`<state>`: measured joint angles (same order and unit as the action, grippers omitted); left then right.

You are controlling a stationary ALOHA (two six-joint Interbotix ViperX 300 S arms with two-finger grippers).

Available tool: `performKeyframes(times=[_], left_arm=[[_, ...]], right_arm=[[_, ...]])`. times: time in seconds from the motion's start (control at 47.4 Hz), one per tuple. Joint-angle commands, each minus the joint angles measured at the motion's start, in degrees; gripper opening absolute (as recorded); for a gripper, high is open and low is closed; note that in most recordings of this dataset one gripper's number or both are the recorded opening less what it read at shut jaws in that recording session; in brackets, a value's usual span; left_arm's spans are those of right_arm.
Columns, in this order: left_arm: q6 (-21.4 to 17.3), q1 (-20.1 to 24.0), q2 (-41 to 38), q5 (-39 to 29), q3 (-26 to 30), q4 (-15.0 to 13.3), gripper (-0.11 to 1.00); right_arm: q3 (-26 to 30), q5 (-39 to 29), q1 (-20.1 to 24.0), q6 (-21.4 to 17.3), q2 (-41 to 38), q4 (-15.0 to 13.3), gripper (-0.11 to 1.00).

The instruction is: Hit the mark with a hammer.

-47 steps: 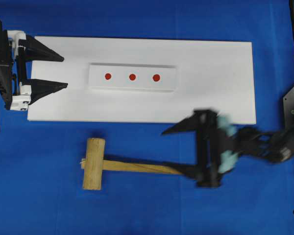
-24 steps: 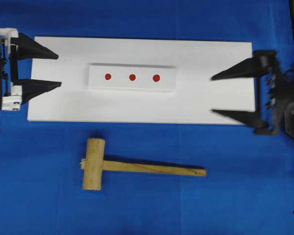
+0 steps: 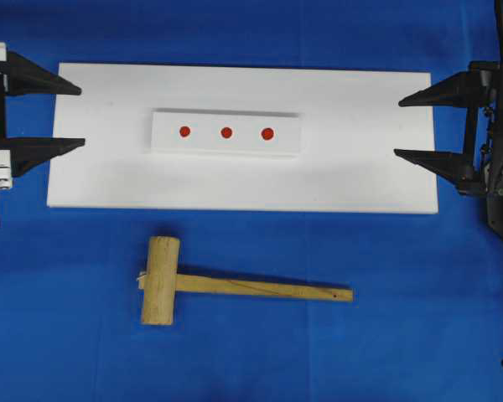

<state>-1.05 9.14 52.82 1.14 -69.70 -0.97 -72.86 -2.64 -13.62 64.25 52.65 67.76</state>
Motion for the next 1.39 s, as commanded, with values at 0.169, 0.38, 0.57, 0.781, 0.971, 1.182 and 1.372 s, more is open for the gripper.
performKeyframes(times=[0.169,0.38,0.57,0.781,0.971,1.182,1.372], left_arm=[[-0.4,0.0,3.8,-1.2,-1.9,0.1,0.81],[-0.4,0.1,7.2,-2.0,-4.0,0.1,0.81],[-0.3,0.1,8.3,-2.6,-4.6,0.1,0.81],[-0.4,0.1,8.4,-2.6,-5.1,0.1,0.78],[-0.4,0.1,8.4,-3.1,-5.4,0.1,0.78],[-0.4,0.1,9.0,-3.3,-5.4,0.1,0.78],[-0.4,-0.2,9.6,-4.0,-5.4,0.1,0.78]], right_arm=[[-0.7,0.5,-0.3,-0.1,1.1,0.6,0.74],[-1.1,0.4,-0.2,-0.4,2.2,1.7,0.74],[-1.1,-1.2,0.8,-0.5,2.0,2.4,0.74],[-1.1,-1.2,1.1,-0.5,2.1,2.5,0.73],[-1.1,-1.1,1.1,-0.5,2.1,2.5,0.73],[-1.1,-1.0,1.2,-0.5,2.2,2.6,0.73],[-1.1,-0.3,1.2,-0.6,2.2,2.5,0.73]])
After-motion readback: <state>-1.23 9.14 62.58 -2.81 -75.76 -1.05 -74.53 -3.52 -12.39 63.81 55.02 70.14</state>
